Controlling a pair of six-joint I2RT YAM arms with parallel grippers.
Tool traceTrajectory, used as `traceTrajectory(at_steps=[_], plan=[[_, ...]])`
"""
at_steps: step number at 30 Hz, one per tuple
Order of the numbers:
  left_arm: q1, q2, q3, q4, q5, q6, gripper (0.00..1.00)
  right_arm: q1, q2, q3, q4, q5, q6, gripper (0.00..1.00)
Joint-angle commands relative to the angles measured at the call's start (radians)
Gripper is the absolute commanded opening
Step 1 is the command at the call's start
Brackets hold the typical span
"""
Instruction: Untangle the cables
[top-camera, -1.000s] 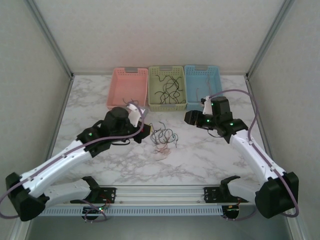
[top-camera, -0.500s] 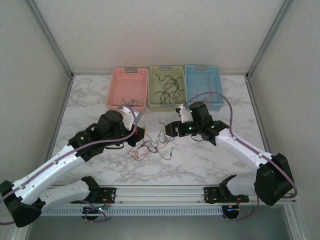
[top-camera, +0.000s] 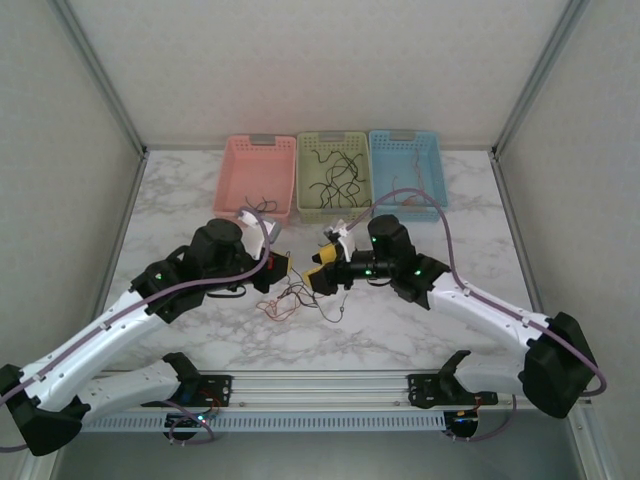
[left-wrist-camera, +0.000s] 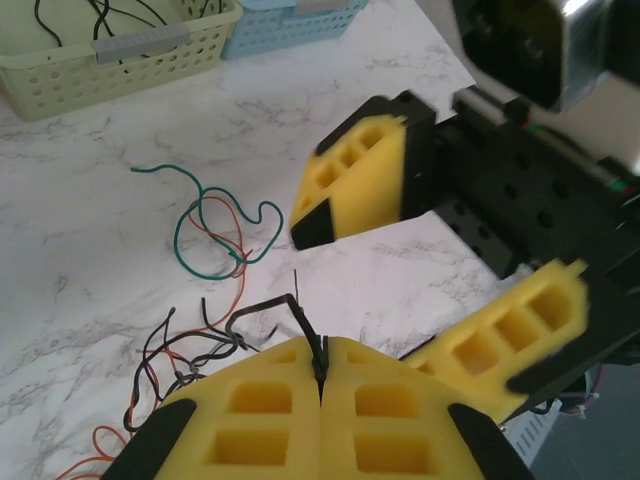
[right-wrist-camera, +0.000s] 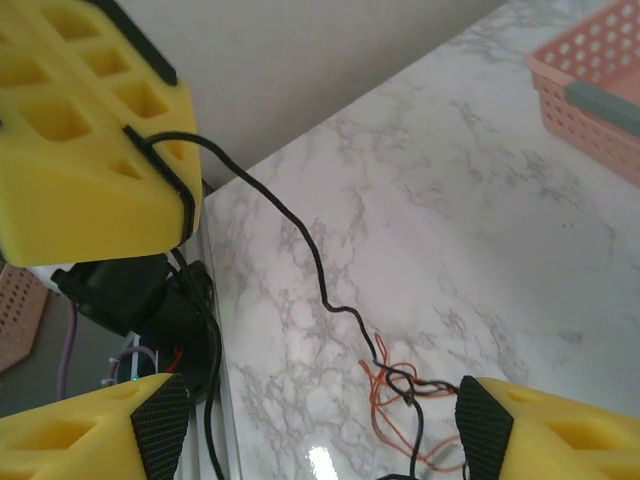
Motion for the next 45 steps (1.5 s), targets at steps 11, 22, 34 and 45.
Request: traceTrajectory(at_steps=[11,22,34,45], plan=[[-0.006,-0.044,0.051,-0.016,0.078,-0.022,0.0,0.071,0.221,0.05,0.266,0.004,-0.078,0.61],[-0.006,-0.06,0.042,-0.007,0.079,-0.03,0.0,0.076,0.258,0.055,0.355,-0.028,-0.026,0.01],[-0.004,-0.163,0.017,-0.104,-0.345,-0.139,0.87,0.023,0.058,0.044,0.22,0.234,0.021,0.0],[-0.004,-0.175,-0.278,0.108,-0.237,-0.245,0.98,-0.078,-0.056,0.049,0.121,0.259,0.118,0.0]])
